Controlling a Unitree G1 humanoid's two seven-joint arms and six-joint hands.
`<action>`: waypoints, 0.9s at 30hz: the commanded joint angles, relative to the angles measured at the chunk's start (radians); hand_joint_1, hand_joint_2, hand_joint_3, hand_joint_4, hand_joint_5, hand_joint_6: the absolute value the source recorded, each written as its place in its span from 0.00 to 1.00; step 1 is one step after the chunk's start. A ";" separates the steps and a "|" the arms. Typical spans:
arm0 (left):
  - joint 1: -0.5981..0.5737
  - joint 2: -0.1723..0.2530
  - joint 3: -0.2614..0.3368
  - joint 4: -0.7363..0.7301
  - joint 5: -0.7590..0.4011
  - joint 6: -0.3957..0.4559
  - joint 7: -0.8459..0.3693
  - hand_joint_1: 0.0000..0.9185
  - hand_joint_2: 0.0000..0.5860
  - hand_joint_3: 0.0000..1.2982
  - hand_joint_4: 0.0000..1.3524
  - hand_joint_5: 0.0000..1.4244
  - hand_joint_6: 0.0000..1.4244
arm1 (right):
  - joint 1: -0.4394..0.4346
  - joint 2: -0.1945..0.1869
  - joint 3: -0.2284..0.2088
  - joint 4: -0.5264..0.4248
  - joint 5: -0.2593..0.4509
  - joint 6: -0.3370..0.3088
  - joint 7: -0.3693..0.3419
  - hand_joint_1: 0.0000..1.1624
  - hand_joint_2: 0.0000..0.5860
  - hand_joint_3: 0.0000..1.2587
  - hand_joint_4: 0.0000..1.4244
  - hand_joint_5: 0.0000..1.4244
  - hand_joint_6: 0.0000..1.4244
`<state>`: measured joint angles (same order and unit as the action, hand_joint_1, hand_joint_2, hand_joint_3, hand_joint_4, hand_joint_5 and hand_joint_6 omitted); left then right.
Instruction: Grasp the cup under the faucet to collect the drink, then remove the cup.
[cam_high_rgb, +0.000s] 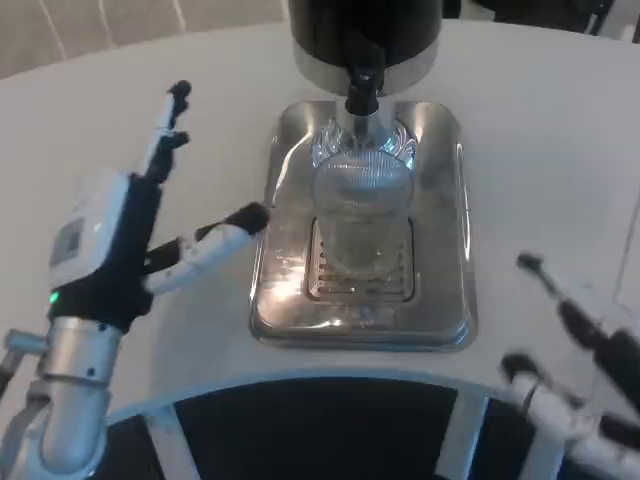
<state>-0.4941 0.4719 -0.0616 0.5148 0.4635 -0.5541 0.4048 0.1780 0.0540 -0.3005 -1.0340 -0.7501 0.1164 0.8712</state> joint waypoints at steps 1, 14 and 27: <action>0.083 0.065 0.013 -0.053 0.024 -0.046 -0.026 0.11 0.21 0.12 0.12 0.17 0.21 | -0.154 -0.054 0.000 -0.013 0.037 0.223 0.036 0.15 0.93 0.00 0.00 0.00 0.00; 0.319 0.206 0.027 -0.198 0.089 -0.128 -0.096 0.14 0.28 0.08 0.02 0.08 0.17 | -0.478 -0.245 0.104 0.035 0.211 0.702 -0.044 0.16 1.00 0.00 0.00 0.00 0.00; 0.419 0.207 0.058 -0.303 0.087 -0.113 -0.177 0.12 0.25 0.07 0.00 0.05 0.16 | -0.697 -0.366 0.166 0.143 0.438 0.844 -0.182 0.16 1.00 0.00 0.00 0.00 0.00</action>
<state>-0.1023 0.6687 -0.0162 0.2311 0.5537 -0.6725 0.2497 -0.4868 -0.2907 -0.1448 -0.9074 -0.3546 0.9419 0.7168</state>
